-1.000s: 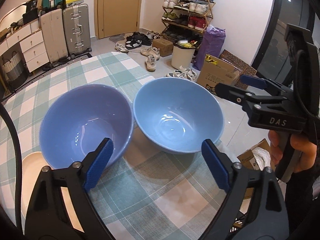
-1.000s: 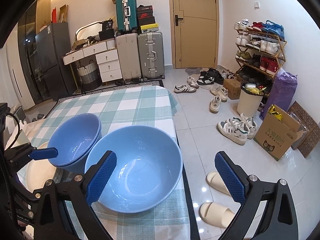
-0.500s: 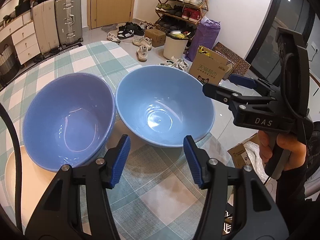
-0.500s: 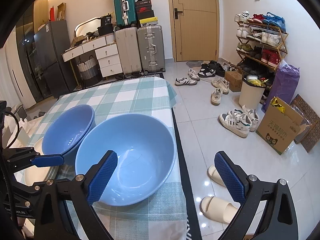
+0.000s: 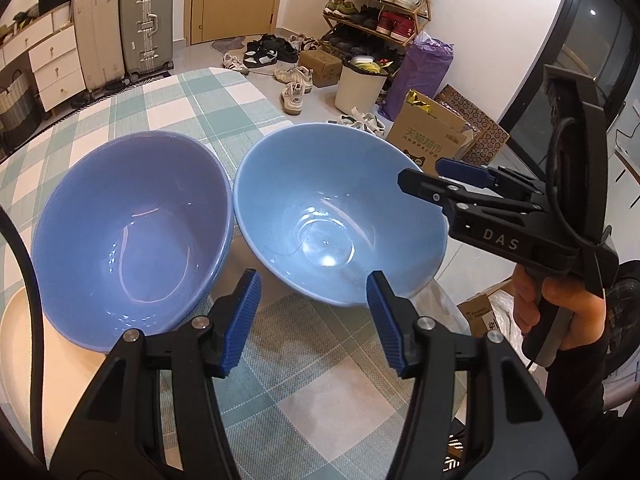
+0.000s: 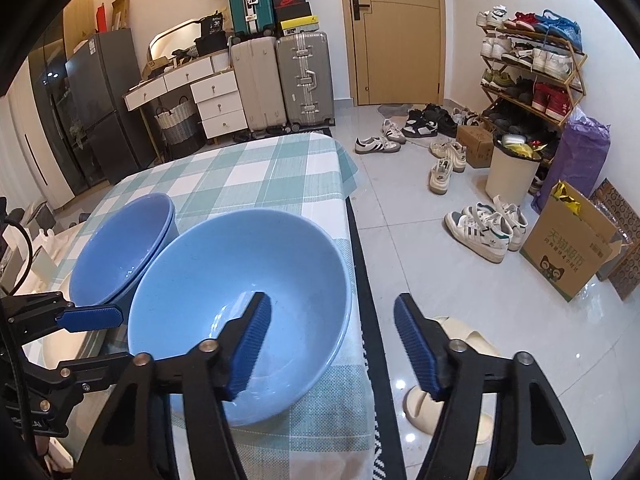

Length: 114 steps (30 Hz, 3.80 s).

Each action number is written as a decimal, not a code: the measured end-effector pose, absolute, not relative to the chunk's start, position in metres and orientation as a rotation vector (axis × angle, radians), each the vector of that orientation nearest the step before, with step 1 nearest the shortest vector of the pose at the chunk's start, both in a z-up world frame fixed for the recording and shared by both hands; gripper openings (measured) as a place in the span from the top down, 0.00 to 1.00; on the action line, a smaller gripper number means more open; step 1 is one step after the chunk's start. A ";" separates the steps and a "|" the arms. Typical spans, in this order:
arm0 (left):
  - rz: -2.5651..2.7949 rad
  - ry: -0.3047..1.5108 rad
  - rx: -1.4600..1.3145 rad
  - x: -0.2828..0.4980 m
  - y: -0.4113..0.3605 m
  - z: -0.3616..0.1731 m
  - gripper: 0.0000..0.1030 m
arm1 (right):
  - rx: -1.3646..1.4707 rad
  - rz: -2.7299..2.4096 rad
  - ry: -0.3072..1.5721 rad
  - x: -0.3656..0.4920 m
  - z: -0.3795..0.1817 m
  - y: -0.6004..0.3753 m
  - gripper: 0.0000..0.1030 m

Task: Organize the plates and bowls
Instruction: 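Move both tools back toward the rim of the lighter blue bowl, then close both tools on the lighter blue bowl rim, then lift the lighter blue bowl with both tools over the darker blue bowl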

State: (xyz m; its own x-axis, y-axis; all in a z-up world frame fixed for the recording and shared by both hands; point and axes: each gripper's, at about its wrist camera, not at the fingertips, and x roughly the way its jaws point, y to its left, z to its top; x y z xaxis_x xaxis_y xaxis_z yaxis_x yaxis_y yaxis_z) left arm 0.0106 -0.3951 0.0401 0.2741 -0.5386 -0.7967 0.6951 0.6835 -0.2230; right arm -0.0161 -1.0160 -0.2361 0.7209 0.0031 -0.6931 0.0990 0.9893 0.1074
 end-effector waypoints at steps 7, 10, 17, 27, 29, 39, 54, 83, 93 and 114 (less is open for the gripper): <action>-0.833 0.993 0.188 0.016 -0.400 0.035 0.51 | 0.138 -0.053 0.781 -0.006 -0.245 -1.015 0.55; -0.831 0.992 0.191 0.017 -0.400 0.034 0.52 | 0.135 -0.056 0.780 -0.004 -0.246 -1.015 0.62; -0.819 0.993 0.203 0.023 -0.404 0.030 0.57 | 0.121 -0.068 0.794 0.007 -0.255 -1.017 0.75; -0.803 0.968 0.231 0.024 -0.404 0.028 0.66 | 0.092 -0.090 0.782 0.005 -0.254 -1.016 0.85; -0.801 0.964 0.232 0.026 -0.404 0.028 0.66 | 0.089 -0.096 0.784 0.004 -0.253 -1.015 0.85; -0.805 0.954 0.229 0.020 -0.404 0.030 0.66 | 0.096 -0.098 0.778 0.002 -0.252 -1.015 0.85; -0.822 0.867 0.212 0.015 -0.399 0.057 0.66 | 0.094 -0.124 0.706 -0.023 -0.215 -1.007 0.85; -0.744 0.661 0.113 0.000 -0.317 0.139 0.66 | 0.008 -0.115 0.557 -0.041 -0.127 -0.937 0.85; -0.669 0.625 0.082 0.008 -0.280 0.155 0.66 | -0.013 -0.066 0.537 -0.023 -0.113 -0.902 0.85; -0.513 0.605 0.083 0.039 -0.231 0.150 0.66 | -0.014 0.046 0.560 0.029 -0.127 -0.853 0.84</action>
State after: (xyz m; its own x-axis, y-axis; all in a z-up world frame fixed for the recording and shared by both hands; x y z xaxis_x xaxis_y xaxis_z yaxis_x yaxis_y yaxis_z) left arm 0.0389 -0.2312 0.1503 0.7018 -0.4365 -0.5630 0.4841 0.8720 -0.0725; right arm 0.0289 -0.8526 -0.1271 0.8464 0.0398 -0.5310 -0.0477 0.9989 -0.0012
